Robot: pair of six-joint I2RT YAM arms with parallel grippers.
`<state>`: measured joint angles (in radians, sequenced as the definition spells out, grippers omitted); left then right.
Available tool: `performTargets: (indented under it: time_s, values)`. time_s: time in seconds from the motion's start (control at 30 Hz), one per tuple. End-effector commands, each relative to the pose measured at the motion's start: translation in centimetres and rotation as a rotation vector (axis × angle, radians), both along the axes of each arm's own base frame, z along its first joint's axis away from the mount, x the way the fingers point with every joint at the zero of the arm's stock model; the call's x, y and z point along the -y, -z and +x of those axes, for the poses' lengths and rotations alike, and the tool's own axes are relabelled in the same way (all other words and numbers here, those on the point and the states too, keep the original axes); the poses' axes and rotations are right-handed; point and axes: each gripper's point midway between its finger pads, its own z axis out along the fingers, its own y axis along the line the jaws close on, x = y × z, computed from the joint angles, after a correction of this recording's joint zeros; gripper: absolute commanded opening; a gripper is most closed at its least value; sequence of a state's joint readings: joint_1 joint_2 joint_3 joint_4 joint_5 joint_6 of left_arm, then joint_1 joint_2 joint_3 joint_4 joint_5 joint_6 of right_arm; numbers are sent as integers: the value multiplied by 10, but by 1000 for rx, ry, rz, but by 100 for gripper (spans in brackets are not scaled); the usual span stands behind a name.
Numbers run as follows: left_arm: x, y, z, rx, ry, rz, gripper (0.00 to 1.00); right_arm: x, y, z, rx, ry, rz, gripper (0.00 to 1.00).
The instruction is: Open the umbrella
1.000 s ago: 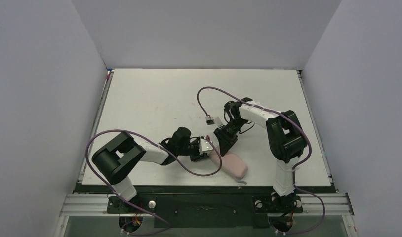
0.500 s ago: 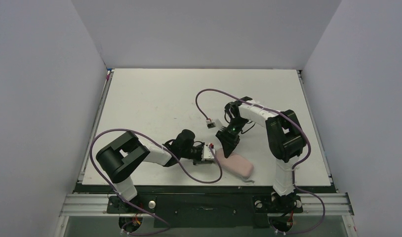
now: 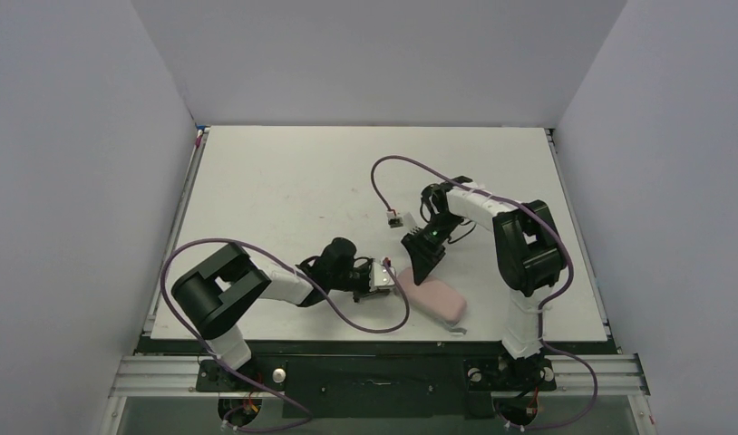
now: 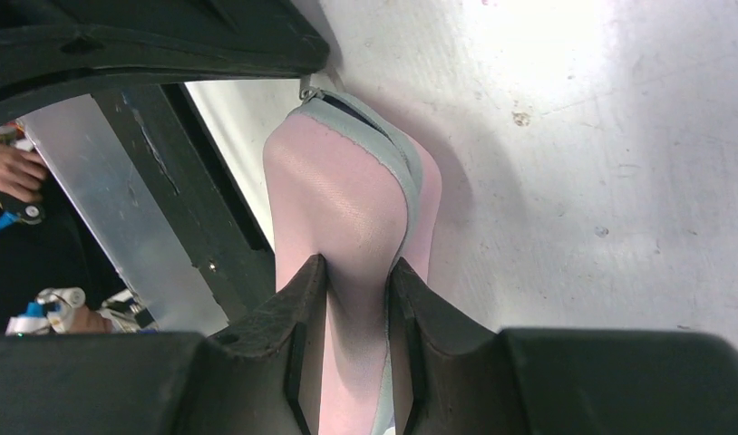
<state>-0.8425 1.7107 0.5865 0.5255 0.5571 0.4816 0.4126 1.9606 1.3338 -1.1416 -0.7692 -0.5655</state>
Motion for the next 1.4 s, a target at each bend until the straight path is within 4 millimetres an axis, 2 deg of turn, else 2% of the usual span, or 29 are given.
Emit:
performTargets:
  time_s: [0.0,0.1,0.27,0.33,0.37,0.4,0.43,0.47,0.53,0.7,0.83,1.07,1.13,1.17,1.27,1.37]
  values:
    - [-18,12,-26,-120,-25,59,0,9,13,61,270,75,-41,0]
    - [-16,11,-30,-126,-32,57,0,3,12,64,270,135,-27,0]
    - [-8,10,-24,-146,-64,38,0,-8,9,65,264,162,13,0]
    - [-9,7,-18,-150,-103,26,0,-7,9,59,256,135,19,0]
    - [-11,4,-8,-135,-136,7,2,-5,8,53,241,116,15,0]
    - [-16,4,-7,-137,-157,0,16,-3,9,50,248,77,20,0]
    - [-18,1,2,-110,-190,-16,22,0,9,41,224,48,12,0]
    - [-24,2,1,-98,-202,-16,32,2,10,37,233,-1,18,0]
    - [-28,-3,7,-53,-226,-39,40,5,11,26,225,-77,17,0]
    - [-23,-3,17,4,-247,-49,47,2,11,11,218,-145,15,0]
    - [-12,1,15,20,-220,-63,49,0,10,14,229,-136,10,0]
    - [14,10,7,10,-172,-78,47,-2,9,19,242,-130,11,0]
    - [17,12,7,5,-164,-74,39,0,9,19,246,-131,5,0]
    - [17,12,7,7,-163,-73,31,1,10,20,246,-126,-2,0]
    - [9,17,2,-6,-164,-53,16,6,11,25,254,-98,-13,0]
    - [1,20,-7,-21,-151,-35,11,11,13,30,272,-81,-27,0]
